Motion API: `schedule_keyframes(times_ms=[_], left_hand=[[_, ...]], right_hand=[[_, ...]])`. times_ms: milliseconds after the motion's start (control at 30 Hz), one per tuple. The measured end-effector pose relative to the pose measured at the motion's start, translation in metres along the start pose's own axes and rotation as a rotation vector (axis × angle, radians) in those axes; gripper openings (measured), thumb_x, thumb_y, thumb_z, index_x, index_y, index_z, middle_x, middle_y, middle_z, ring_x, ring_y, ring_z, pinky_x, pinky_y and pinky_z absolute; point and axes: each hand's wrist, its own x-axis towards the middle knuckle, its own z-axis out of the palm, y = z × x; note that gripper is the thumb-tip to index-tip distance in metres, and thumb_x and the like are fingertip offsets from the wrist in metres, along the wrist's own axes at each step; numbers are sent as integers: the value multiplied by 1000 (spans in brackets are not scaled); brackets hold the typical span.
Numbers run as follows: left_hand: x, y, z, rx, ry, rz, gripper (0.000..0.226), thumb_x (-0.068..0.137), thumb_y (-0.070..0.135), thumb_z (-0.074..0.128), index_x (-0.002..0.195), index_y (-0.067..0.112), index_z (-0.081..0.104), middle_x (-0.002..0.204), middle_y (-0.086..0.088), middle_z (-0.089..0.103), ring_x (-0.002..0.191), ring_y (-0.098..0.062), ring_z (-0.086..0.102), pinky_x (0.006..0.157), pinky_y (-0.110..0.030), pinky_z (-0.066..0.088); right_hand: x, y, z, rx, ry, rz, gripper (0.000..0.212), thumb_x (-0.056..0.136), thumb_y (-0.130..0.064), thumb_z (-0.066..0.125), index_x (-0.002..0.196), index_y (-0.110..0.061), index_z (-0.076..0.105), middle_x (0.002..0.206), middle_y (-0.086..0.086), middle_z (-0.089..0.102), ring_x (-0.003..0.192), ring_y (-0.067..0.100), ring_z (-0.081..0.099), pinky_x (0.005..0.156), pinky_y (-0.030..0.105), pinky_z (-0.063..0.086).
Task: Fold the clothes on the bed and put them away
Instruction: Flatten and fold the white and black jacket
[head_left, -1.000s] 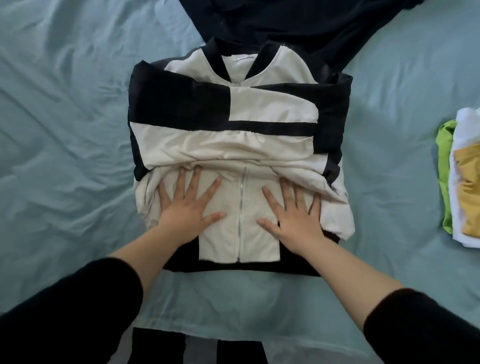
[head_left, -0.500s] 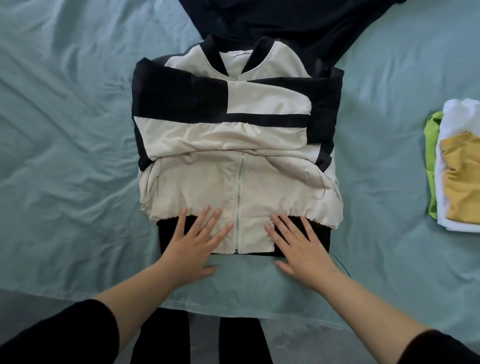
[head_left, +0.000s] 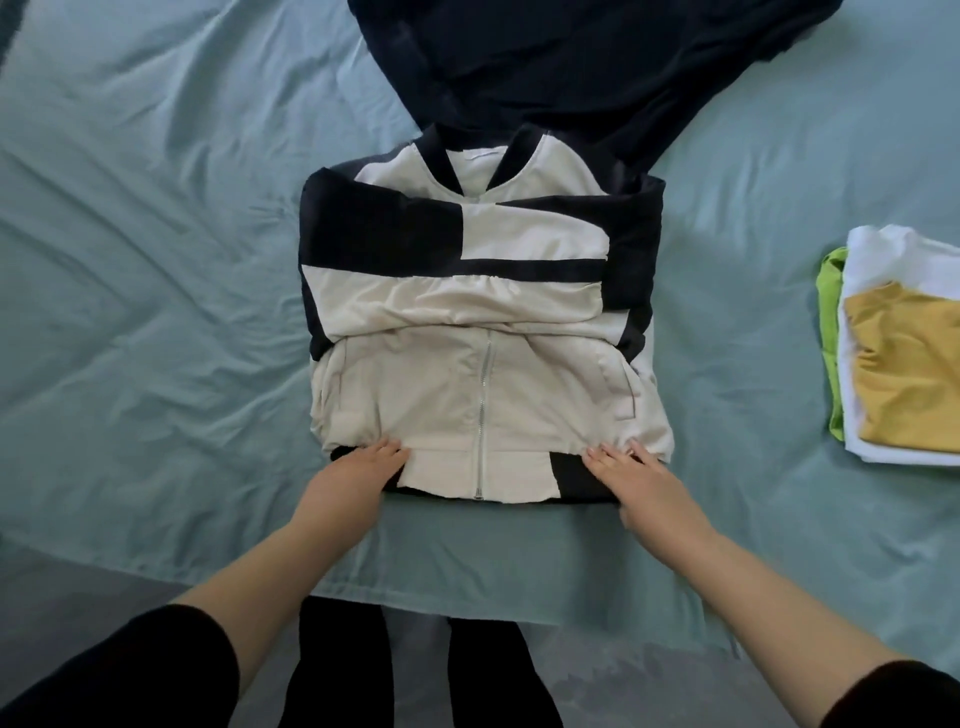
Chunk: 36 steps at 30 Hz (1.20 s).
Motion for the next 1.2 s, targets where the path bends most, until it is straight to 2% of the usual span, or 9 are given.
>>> schedule_keyframes(times_ms=[167, 300, 433, 567, 667, 767, 933, 1067, 1200], left_hand=[[-27, 1, -43, -339, -38, -107, 30, 96, 15, 48, 121, 23, 62, 122, -1, 64, 116, -23, 56, 87, -28, 41], [-42, 6, -69, -219, -334, -50, 15, 99, 26, 48, 99, 19, 61, 105, -2, 63, 92, -17, 55, 71, -27, 36], [-50, 10, -78, -267, -554, -27, 10, 95, 22, 55, 86, 24, 59, 90, 3, 62, 78, -9, 55, 71, -22, 41], [-36, 4, -99, -236, -261, -55, 17, 85, 35, 69, 74, 23, 62, 76, 4, 64, 69, -9, 57, 60, -22, 40], [-20, -7, -123, -319, 38, -153, 31, 75, 42, 78, 63, 23, 57, 61, 4, 58, 61, -13, 55, 53, -27, 36], [-1, -15, -136, -525, 193, -173, 20, 74, 30, 81, 71, 20, 64, 67, 2, 63, 69, -18, 59, 60, -29, 42], [42, -17, -139, -669, 434, -242, 16, 77, 25, 79, 86, 21, 66, 85, 2, 64, 83, -19, 58, 74, -32, 44], [66, -23, -117, -925, 470, -369, 34, 78, 25, 80, 103, 16, 60, 103, -4, 65, 94, -21, 61, 86, -37, 50], [54, -43, -83, -792, 286, -484, 42, 78, 49, 74, 96, 18, 52, 87, 4, 59, 77, -11, 56, 68, -28, 41]], right_hand=[[-34, -2, -41, 540, 47, 203, 42, 90, -5, 49, 124, -25, 61, 122, 6, 61, 118, 27, 52, 94, 32, 43], [-47, -7, -59, 510, -285, 106, 9, 91, -19, 56, 92, -15, 64, 92, 4, 64, 91, 21, 59, 76, 30, 44], [-57, -7, -69, 550, -510, 115, 14, 85, -30, 66, 75, -27, 58, 81, -8, 61, 78, 12, 60, 67, 22, 46], [-50, 8, -91, 435, -154, 217, 29, 80, -39, 73, 67, -22, 53, 68, -5, 54, 67, 14, 52, 54, 24, 35], [-38, 26, -109, 601, 60, 286, 18, 82, -27, 72, 76, -18, 59, 73, -1, 59, 75, 20, 57, 59, 28, 39], [-21, 37, -118, 852, 218, 341, 8, 85, -16, 69, 86, -13, 62, 76, 3, 60, 71, 20, 56, 61, 29, 42], [24, 43, -118, 1021, 605, 512, 15, 82, -20, 73, 89, -16, 61, 75, -5, 60, 67, 9, 53, 54, 10, 38], [44, 50, -91, 1227, 504, 575, 24, 83, -19, 74, 102, -13, 61, 99, 10, 66, 86, 21, 62, 77, 34, 51], [32, 60, -60, 1134, 326, 636, 38, 82, -38, 73, 108, -13, 64, 101, 2, 63, 94, 17, 59, 80, 26, 40]])
